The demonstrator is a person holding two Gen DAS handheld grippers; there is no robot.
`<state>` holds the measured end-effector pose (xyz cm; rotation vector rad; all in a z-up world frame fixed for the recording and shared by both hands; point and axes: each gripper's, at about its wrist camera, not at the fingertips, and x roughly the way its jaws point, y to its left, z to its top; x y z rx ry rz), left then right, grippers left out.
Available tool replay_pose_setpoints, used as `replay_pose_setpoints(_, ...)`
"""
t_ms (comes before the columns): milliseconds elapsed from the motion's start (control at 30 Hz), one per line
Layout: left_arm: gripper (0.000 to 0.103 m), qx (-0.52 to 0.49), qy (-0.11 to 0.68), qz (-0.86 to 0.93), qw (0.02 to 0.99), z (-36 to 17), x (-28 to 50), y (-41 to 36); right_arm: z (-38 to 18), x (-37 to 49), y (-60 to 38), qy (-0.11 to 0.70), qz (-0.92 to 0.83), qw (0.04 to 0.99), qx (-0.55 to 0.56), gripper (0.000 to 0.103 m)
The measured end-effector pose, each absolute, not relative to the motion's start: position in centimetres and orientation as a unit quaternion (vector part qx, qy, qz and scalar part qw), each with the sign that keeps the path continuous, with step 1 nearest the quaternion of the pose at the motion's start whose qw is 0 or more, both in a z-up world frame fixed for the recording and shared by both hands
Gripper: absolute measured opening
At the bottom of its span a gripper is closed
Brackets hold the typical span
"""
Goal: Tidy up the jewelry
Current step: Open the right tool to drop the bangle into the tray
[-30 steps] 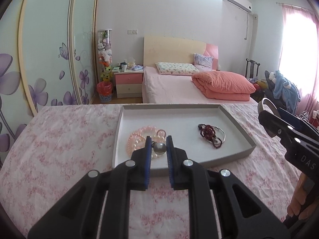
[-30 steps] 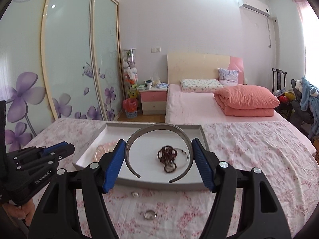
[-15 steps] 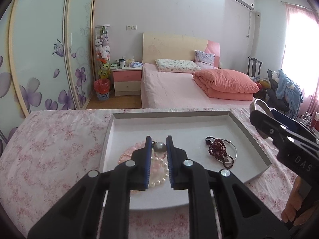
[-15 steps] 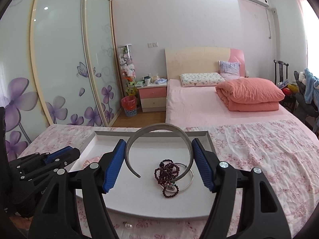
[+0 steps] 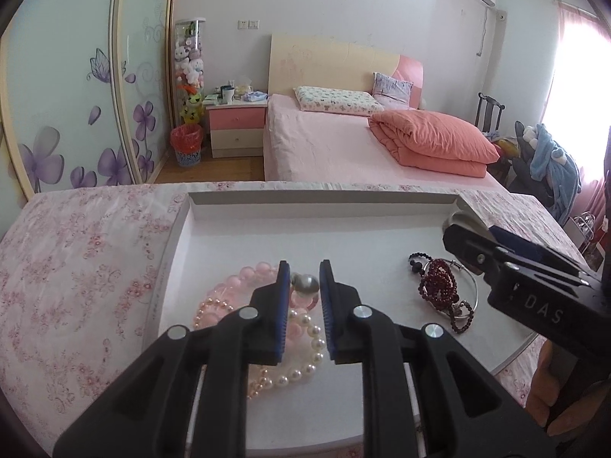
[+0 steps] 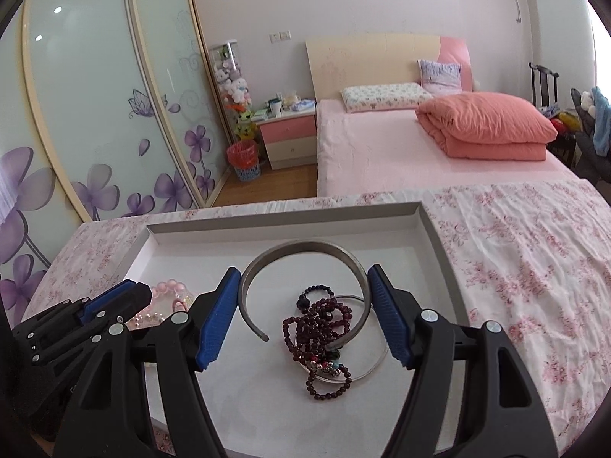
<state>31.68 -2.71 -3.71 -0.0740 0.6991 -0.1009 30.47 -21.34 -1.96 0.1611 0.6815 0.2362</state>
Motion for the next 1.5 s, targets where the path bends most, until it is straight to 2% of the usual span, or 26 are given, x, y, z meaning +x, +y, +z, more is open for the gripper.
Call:
replay_pose_setpoints(67, 0.029, -0.044, 0.343, -0.047, 0.937, -3.8, 31.7, -2.3, -1.8, 30.5, -21.9, 0.329, 0.114, 0.933, 0.085, 0.077)
replay_pose_setpoints(400, 0.031, -0.095, 0.341, -0.029, 0.935, -2.7, 30.3, 1.0, -0.5, 28.0, -23.2, 0.305, 0.110, 0.943, 0.080, 0.077)
replay_pose_setpoints(667, 0.035, -0.095, 0.336, -0.030, 0.937, -1.7, 26.8, 1.5, -0.9, 24.5, -23.6, 0.317, 0.128, 0.938, 0.058, 0.077)
replay_pose_setpoints(833, 0.038, -0.076, 0.339, -0.033, 0.937, -2.0, 23.4, 1.3, -2.2, 21.6, -23.5, 0.343, 0.142, 0.928, 0.033, 0.076)
replay_pose_setpoints(1167, 0.051, -0.003, 0.365, -0.015, 0.931, -4.8, 17.8, 0.7, -5.5, 16.8, -22.1, 0.408, 0.160, 0.899, -0.019, 0.075)
replay_pose_setpoints(1233, 0.053, -0.005, 0.375, -0.009, 0.927, -5.4, 17.5, 1.1, -5.9, 16.7, -21.8, 0.415, 0.160, 0.895, -0.025, 0.071)
replay_pose_setpoints(1300, 0.054, -0.007, 0.381, -0.004, 0.924, -5.7, 17.4, 1.4, -6.3, 16.9, -21.4, 0.423, 0.156, 0.892, -0.030, 0.061)
replay_pose_setpoints(1500, 0.059, -0.008, 0.385, 0.004, 0.923, -5.8, 17.3, 1.6, -6.5, 17.7, -20.6, 0.426, 0.151, 0.891, -0.039, 0.047)
